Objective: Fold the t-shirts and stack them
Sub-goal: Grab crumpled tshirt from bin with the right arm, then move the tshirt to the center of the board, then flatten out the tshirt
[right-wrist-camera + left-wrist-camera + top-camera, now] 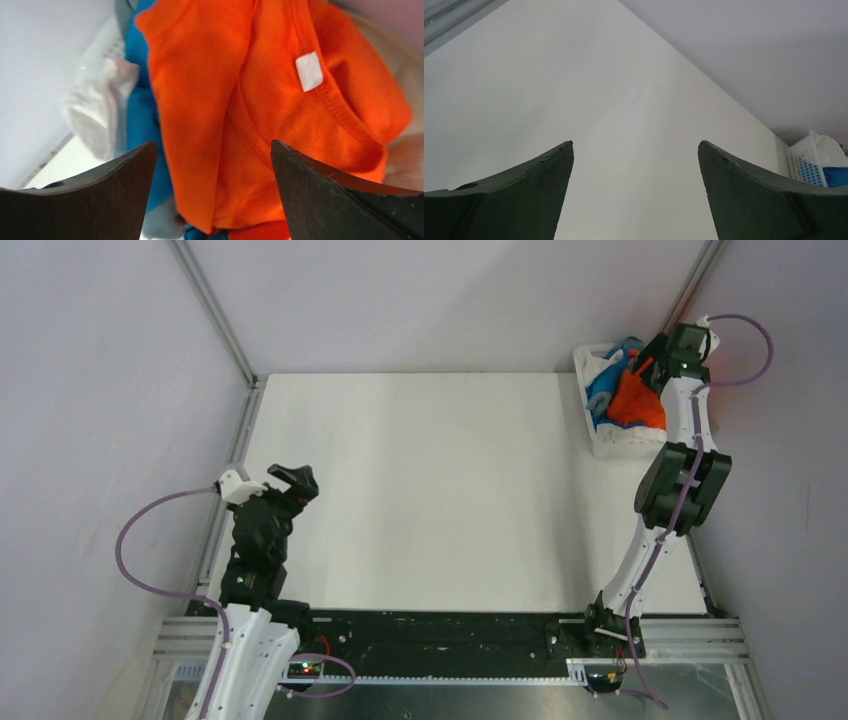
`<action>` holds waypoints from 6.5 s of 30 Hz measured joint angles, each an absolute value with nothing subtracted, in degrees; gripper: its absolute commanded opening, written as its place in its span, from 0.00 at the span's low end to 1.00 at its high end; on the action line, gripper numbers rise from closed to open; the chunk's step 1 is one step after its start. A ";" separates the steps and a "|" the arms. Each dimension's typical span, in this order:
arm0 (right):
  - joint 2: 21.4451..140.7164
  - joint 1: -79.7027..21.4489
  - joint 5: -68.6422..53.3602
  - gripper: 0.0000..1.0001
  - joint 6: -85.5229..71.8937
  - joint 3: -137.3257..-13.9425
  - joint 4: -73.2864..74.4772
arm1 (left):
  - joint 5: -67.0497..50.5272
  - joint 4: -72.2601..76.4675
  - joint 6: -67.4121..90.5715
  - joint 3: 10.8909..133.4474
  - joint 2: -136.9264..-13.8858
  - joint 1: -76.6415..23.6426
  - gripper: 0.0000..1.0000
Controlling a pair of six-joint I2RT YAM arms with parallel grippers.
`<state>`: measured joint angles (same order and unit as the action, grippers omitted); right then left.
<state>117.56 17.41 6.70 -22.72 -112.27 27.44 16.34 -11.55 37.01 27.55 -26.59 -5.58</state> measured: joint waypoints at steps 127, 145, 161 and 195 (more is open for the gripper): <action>67.31 -38.70 7.92 0.06 -39.90 -31.59 32.60 | 0.36 -12.75 36.42 68.77 -106.17 -27.07 0.00; 54.41 -40.36 29.74 0.00 -33.04 -58.48 38.59 | 17.43 -13.69 29.26 60.88 -60.49 -27.03 0.00; 40.91 -40.45 3.18 0.00 -22.63 -89.34 33.61 | 9.39 -12.58 24.32 76.77 -28.97 -27.03 0.00; 82.02 -16.73 -1.45 0.99 -25.69 -59.96 20.91 | 12.29 -15.55 30.30 56.60 -84.29 -15.62 1.00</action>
<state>82.02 -16.73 -1.45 -25.69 -59.96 20.91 12.29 -15.55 30.30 56.60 -84.29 -15.62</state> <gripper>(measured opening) 0.993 0.995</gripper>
